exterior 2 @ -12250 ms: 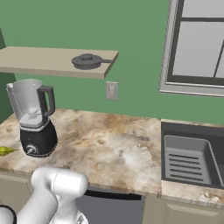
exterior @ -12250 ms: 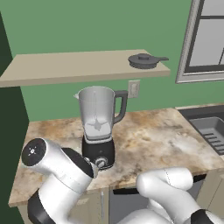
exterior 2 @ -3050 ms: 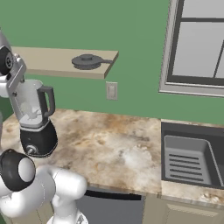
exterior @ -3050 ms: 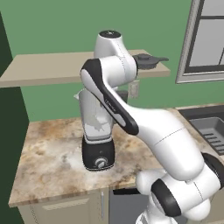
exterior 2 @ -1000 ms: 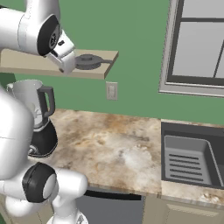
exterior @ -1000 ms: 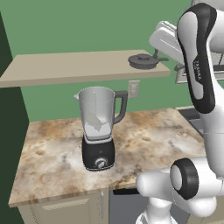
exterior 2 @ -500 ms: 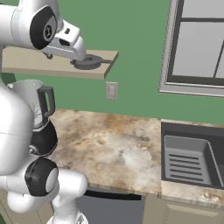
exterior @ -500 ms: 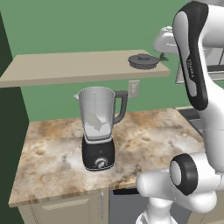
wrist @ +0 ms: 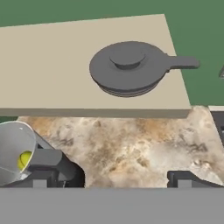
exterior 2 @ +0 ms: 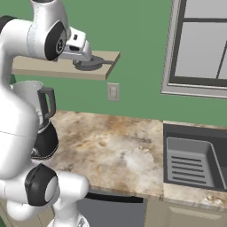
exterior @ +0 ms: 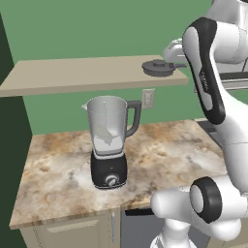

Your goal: Open the blender lid, put the pear in the blender, close the lid, and start the blender.

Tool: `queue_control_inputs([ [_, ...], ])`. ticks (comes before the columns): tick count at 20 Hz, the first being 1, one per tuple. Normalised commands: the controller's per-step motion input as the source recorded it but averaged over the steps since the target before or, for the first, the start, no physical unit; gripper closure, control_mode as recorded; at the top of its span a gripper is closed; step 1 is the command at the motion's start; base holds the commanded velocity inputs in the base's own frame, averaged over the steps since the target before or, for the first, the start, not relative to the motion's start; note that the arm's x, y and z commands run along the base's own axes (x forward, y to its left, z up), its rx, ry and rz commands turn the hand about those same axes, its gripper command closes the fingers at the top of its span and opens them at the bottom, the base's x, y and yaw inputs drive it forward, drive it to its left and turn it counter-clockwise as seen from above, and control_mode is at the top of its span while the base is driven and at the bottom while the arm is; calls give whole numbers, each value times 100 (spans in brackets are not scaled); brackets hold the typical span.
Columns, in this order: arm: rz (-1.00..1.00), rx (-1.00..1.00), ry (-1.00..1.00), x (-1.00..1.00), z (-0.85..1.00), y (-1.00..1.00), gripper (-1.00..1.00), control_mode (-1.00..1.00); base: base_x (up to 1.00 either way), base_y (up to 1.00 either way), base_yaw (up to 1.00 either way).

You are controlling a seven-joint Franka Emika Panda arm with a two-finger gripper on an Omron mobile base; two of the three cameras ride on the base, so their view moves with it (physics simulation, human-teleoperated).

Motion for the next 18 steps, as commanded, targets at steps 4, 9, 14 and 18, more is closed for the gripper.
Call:
queue_control_inputs([
  [4,-1,-11,-4,20,0,0,-100,-100,0,0,0],
  [9,-5,-12,-1,22,0,7,-100,-100,0,0,0],
  [14,-1,-8,-1,37,0,8,-100,-100,0,0,0],
  [18,0,-1,0,31,0,0,-100,-100,0,0,0],
])
